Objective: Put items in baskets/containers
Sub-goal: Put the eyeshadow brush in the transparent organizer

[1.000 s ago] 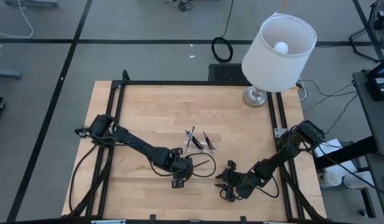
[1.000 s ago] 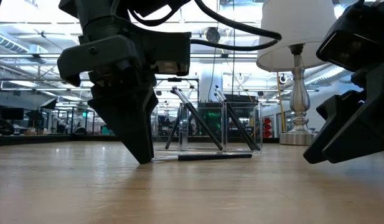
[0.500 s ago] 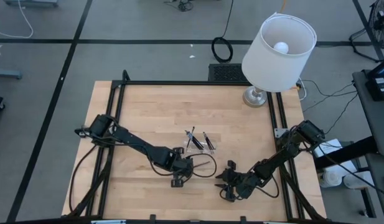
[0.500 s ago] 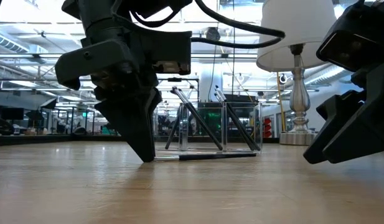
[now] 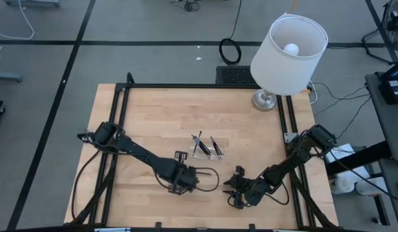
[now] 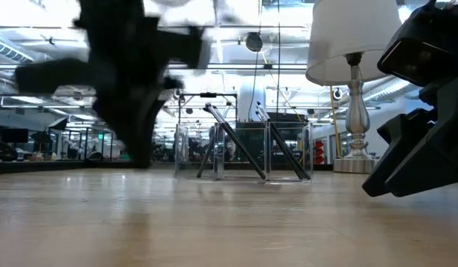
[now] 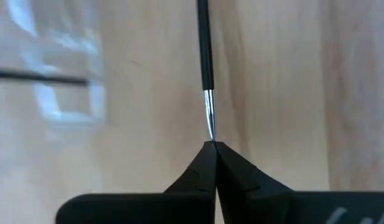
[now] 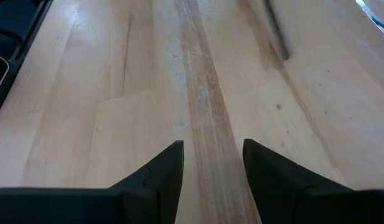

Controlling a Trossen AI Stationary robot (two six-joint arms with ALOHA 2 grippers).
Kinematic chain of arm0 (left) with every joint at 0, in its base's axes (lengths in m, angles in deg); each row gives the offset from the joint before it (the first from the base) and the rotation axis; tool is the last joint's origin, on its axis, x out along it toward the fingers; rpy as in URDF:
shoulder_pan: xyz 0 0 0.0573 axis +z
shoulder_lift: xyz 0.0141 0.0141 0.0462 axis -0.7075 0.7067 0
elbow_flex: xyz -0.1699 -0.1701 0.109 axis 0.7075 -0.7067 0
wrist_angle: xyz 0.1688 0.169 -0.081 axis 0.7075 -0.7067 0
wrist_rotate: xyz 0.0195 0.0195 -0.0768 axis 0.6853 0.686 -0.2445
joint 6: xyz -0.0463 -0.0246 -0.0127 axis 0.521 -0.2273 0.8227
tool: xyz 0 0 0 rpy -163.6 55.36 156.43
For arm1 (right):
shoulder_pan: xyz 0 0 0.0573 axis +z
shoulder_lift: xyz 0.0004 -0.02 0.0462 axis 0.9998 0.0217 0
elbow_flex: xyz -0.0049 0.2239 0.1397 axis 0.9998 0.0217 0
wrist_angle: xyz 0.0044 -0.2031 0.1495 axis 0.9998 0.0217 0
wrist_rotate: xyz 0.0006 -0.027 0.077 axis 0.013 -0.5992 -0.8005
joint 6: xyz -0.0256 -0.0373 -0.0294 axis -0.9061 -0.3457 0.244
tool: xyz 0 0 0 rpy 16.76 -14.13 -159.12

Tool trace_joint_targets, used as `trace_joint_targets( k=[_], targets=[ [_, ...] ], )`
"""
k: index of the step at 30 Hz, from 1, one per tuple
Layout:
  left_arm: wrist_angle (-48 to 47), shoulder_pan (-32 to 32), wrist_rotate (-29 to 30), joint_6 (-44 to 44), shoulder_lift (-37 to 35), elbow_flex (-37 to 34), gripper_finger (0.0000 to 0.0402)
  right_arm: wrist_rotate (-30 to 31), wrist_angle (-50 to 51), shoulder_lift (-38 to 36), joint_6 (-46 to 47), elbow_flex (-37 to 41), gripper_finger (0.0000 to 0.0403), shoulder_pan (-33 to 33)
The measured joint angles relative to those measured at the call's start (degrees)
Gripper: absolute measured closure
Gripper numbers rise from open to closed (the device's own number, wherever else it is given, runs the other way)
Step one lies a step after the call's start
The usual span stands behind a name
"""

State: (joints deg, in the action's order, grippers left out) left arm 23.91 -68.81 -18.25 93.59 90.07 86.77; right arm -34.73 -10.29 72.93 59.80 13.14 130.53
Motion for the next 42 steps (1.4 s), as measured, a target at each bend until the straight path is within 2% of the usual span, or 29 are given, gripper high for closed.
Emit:
trace_joint_targets(
  k=[8, 13, 20, 24, 29, 39, 42],
  targets=[
    [-22.0, -2.0, 14.62, -3.3, -0.3, 15.29, 0.04, -0.02, 0.06, 0.0, 0.14, 0.0, 0.0248, -0.01],
    [-32.66, -2.95, 26.48, -8.27, -0.42, 23.07, 0.0401, -0.02, 0.02, 0.0, 0.15, 0.0, 0.0248, 0.0],
    [-36.28, -2.77, 47.8, -24.62, -0.44, 26.28, 0.0401, -0.02, -0.04, 0.0, 0.17, 0.0, 0.0248, 0.0],
    [-36.14, -0.81, 56.03, -34.71, -0.44, 26.28, 0.0401, -0.02, -0.04, 0.0, -0.26, 0.0, 0.0248, 0.02],
    [-36.3, 1.68, 59.4, -43.04, -0.52, 25.95, 0.0401, 0.06, -0.34, 0.0, -1.13, 0.01, 0.0248, 0.67],
    [-36.05, 4.92, 58.62, -57.71, -0.52, 25.93, 0.0401, 0.15, -0.66, 0.02, -3.04, 0.0, 0.0248, 1.51],
    [-35.99, 5.01, 56.19, -60.09, -0.52, 25.93, 0.0401, 0.15, -0.53, 0.02, -3.18, 0.0, 0.0248, 1.51]
  ],
)
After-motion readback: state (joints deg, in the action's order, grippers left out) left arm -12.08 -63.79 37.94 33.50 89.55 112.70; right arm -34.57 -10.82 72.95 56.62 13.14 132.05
